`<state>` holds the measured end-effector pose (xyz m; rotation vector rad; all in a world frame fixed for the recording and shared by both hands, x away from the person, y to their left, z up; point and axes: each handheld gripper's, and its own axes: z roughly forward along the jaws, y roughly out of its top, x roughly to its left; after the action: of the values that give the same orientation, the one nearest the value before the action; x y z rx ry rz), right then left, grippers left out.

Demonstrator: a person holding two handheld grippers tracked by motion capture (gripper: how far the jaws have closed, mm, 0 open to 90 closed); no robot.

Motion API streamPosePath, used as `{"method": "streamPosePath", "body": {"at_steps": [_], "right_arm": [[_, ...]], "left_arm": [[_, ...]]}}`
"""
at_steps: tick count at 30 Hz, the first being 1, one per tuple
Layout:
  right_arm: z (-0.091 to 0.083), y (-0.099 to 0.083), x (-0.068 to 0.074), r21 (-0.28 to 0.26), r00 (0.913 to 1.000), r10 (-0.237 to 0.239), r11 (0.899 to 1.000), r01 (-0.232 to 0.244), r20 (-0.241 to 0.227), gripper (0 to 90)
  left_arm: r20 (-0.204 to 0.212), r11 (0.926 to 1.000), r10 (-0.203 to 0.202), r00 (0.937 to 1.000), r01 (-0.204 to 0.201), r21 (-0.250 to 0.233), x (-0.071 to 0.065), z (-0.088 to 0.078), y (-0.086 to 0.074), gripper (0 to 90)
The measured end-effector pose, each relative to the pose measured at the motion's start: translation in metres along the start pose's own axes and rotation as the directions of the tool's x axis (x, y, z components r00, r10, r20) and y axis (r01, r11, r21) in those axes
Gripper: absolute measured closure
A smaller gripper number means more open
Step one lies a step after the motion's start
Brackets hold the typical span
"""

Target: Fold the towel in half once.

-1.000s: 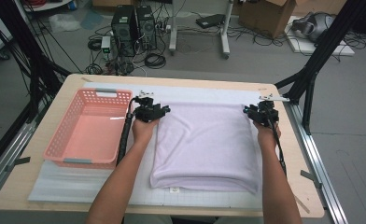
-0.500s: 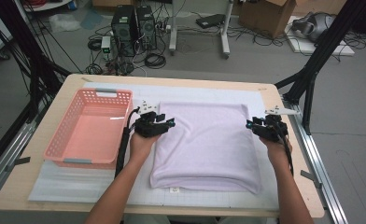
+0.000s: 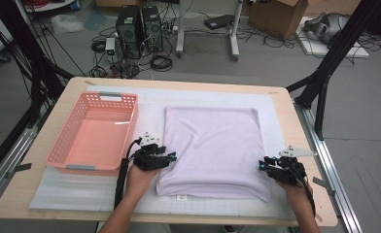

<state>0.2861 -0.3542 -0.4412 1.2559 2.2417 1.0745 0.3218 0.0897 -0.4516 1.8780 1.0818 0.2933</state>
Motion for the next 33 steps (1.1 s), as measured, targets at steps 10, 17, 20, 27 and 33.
{"method": "streamPosePath", "body": {"at_steps": [10,17,20,27,33], "right_arm": [[0.011,0.008,0.003,-0.018,0.9982,-0.029,0.999,0.030,0.054,88.5],[0.025,0.018,-0.006,-0.087,0.9863,0.016,0.996,-0.002,0.164,88.5],[0.031,0.020,-0.009,-0.093,0.9795,0.029,0.996,-0.011,0.199,88.5],[0.018,0.015,-0.006,-0.118,0.9828,0.061,0.992,-0.041,0.174,73.1],[-0.003,0.002,0.001,-0.125,0.9904,0.053,0.991,-0.037,0.128,69.9]], "left_arm": [[-0.118,0.9952,0.078,0.9899,-0.085,-0.050,-0.001,0.000,0.006,87.8],[-0.178,0.9942,0.021,0.9838,-0.040,-0.100,0.010,0.012,0.020,87.8],[-0.188,0.9929,0.011,0.9820,-0.033,-0.114,0.014,0.018,0.023,87.5],[-0.119,0.9915,-0.029,0.9925,0.013,-0.130,0.007,0.004,0.017,57.1],[-0.053,0.9919,-0.023,0.9983,0.016,-0.126,-0.004,-0.010,0.003,53.7]]}}
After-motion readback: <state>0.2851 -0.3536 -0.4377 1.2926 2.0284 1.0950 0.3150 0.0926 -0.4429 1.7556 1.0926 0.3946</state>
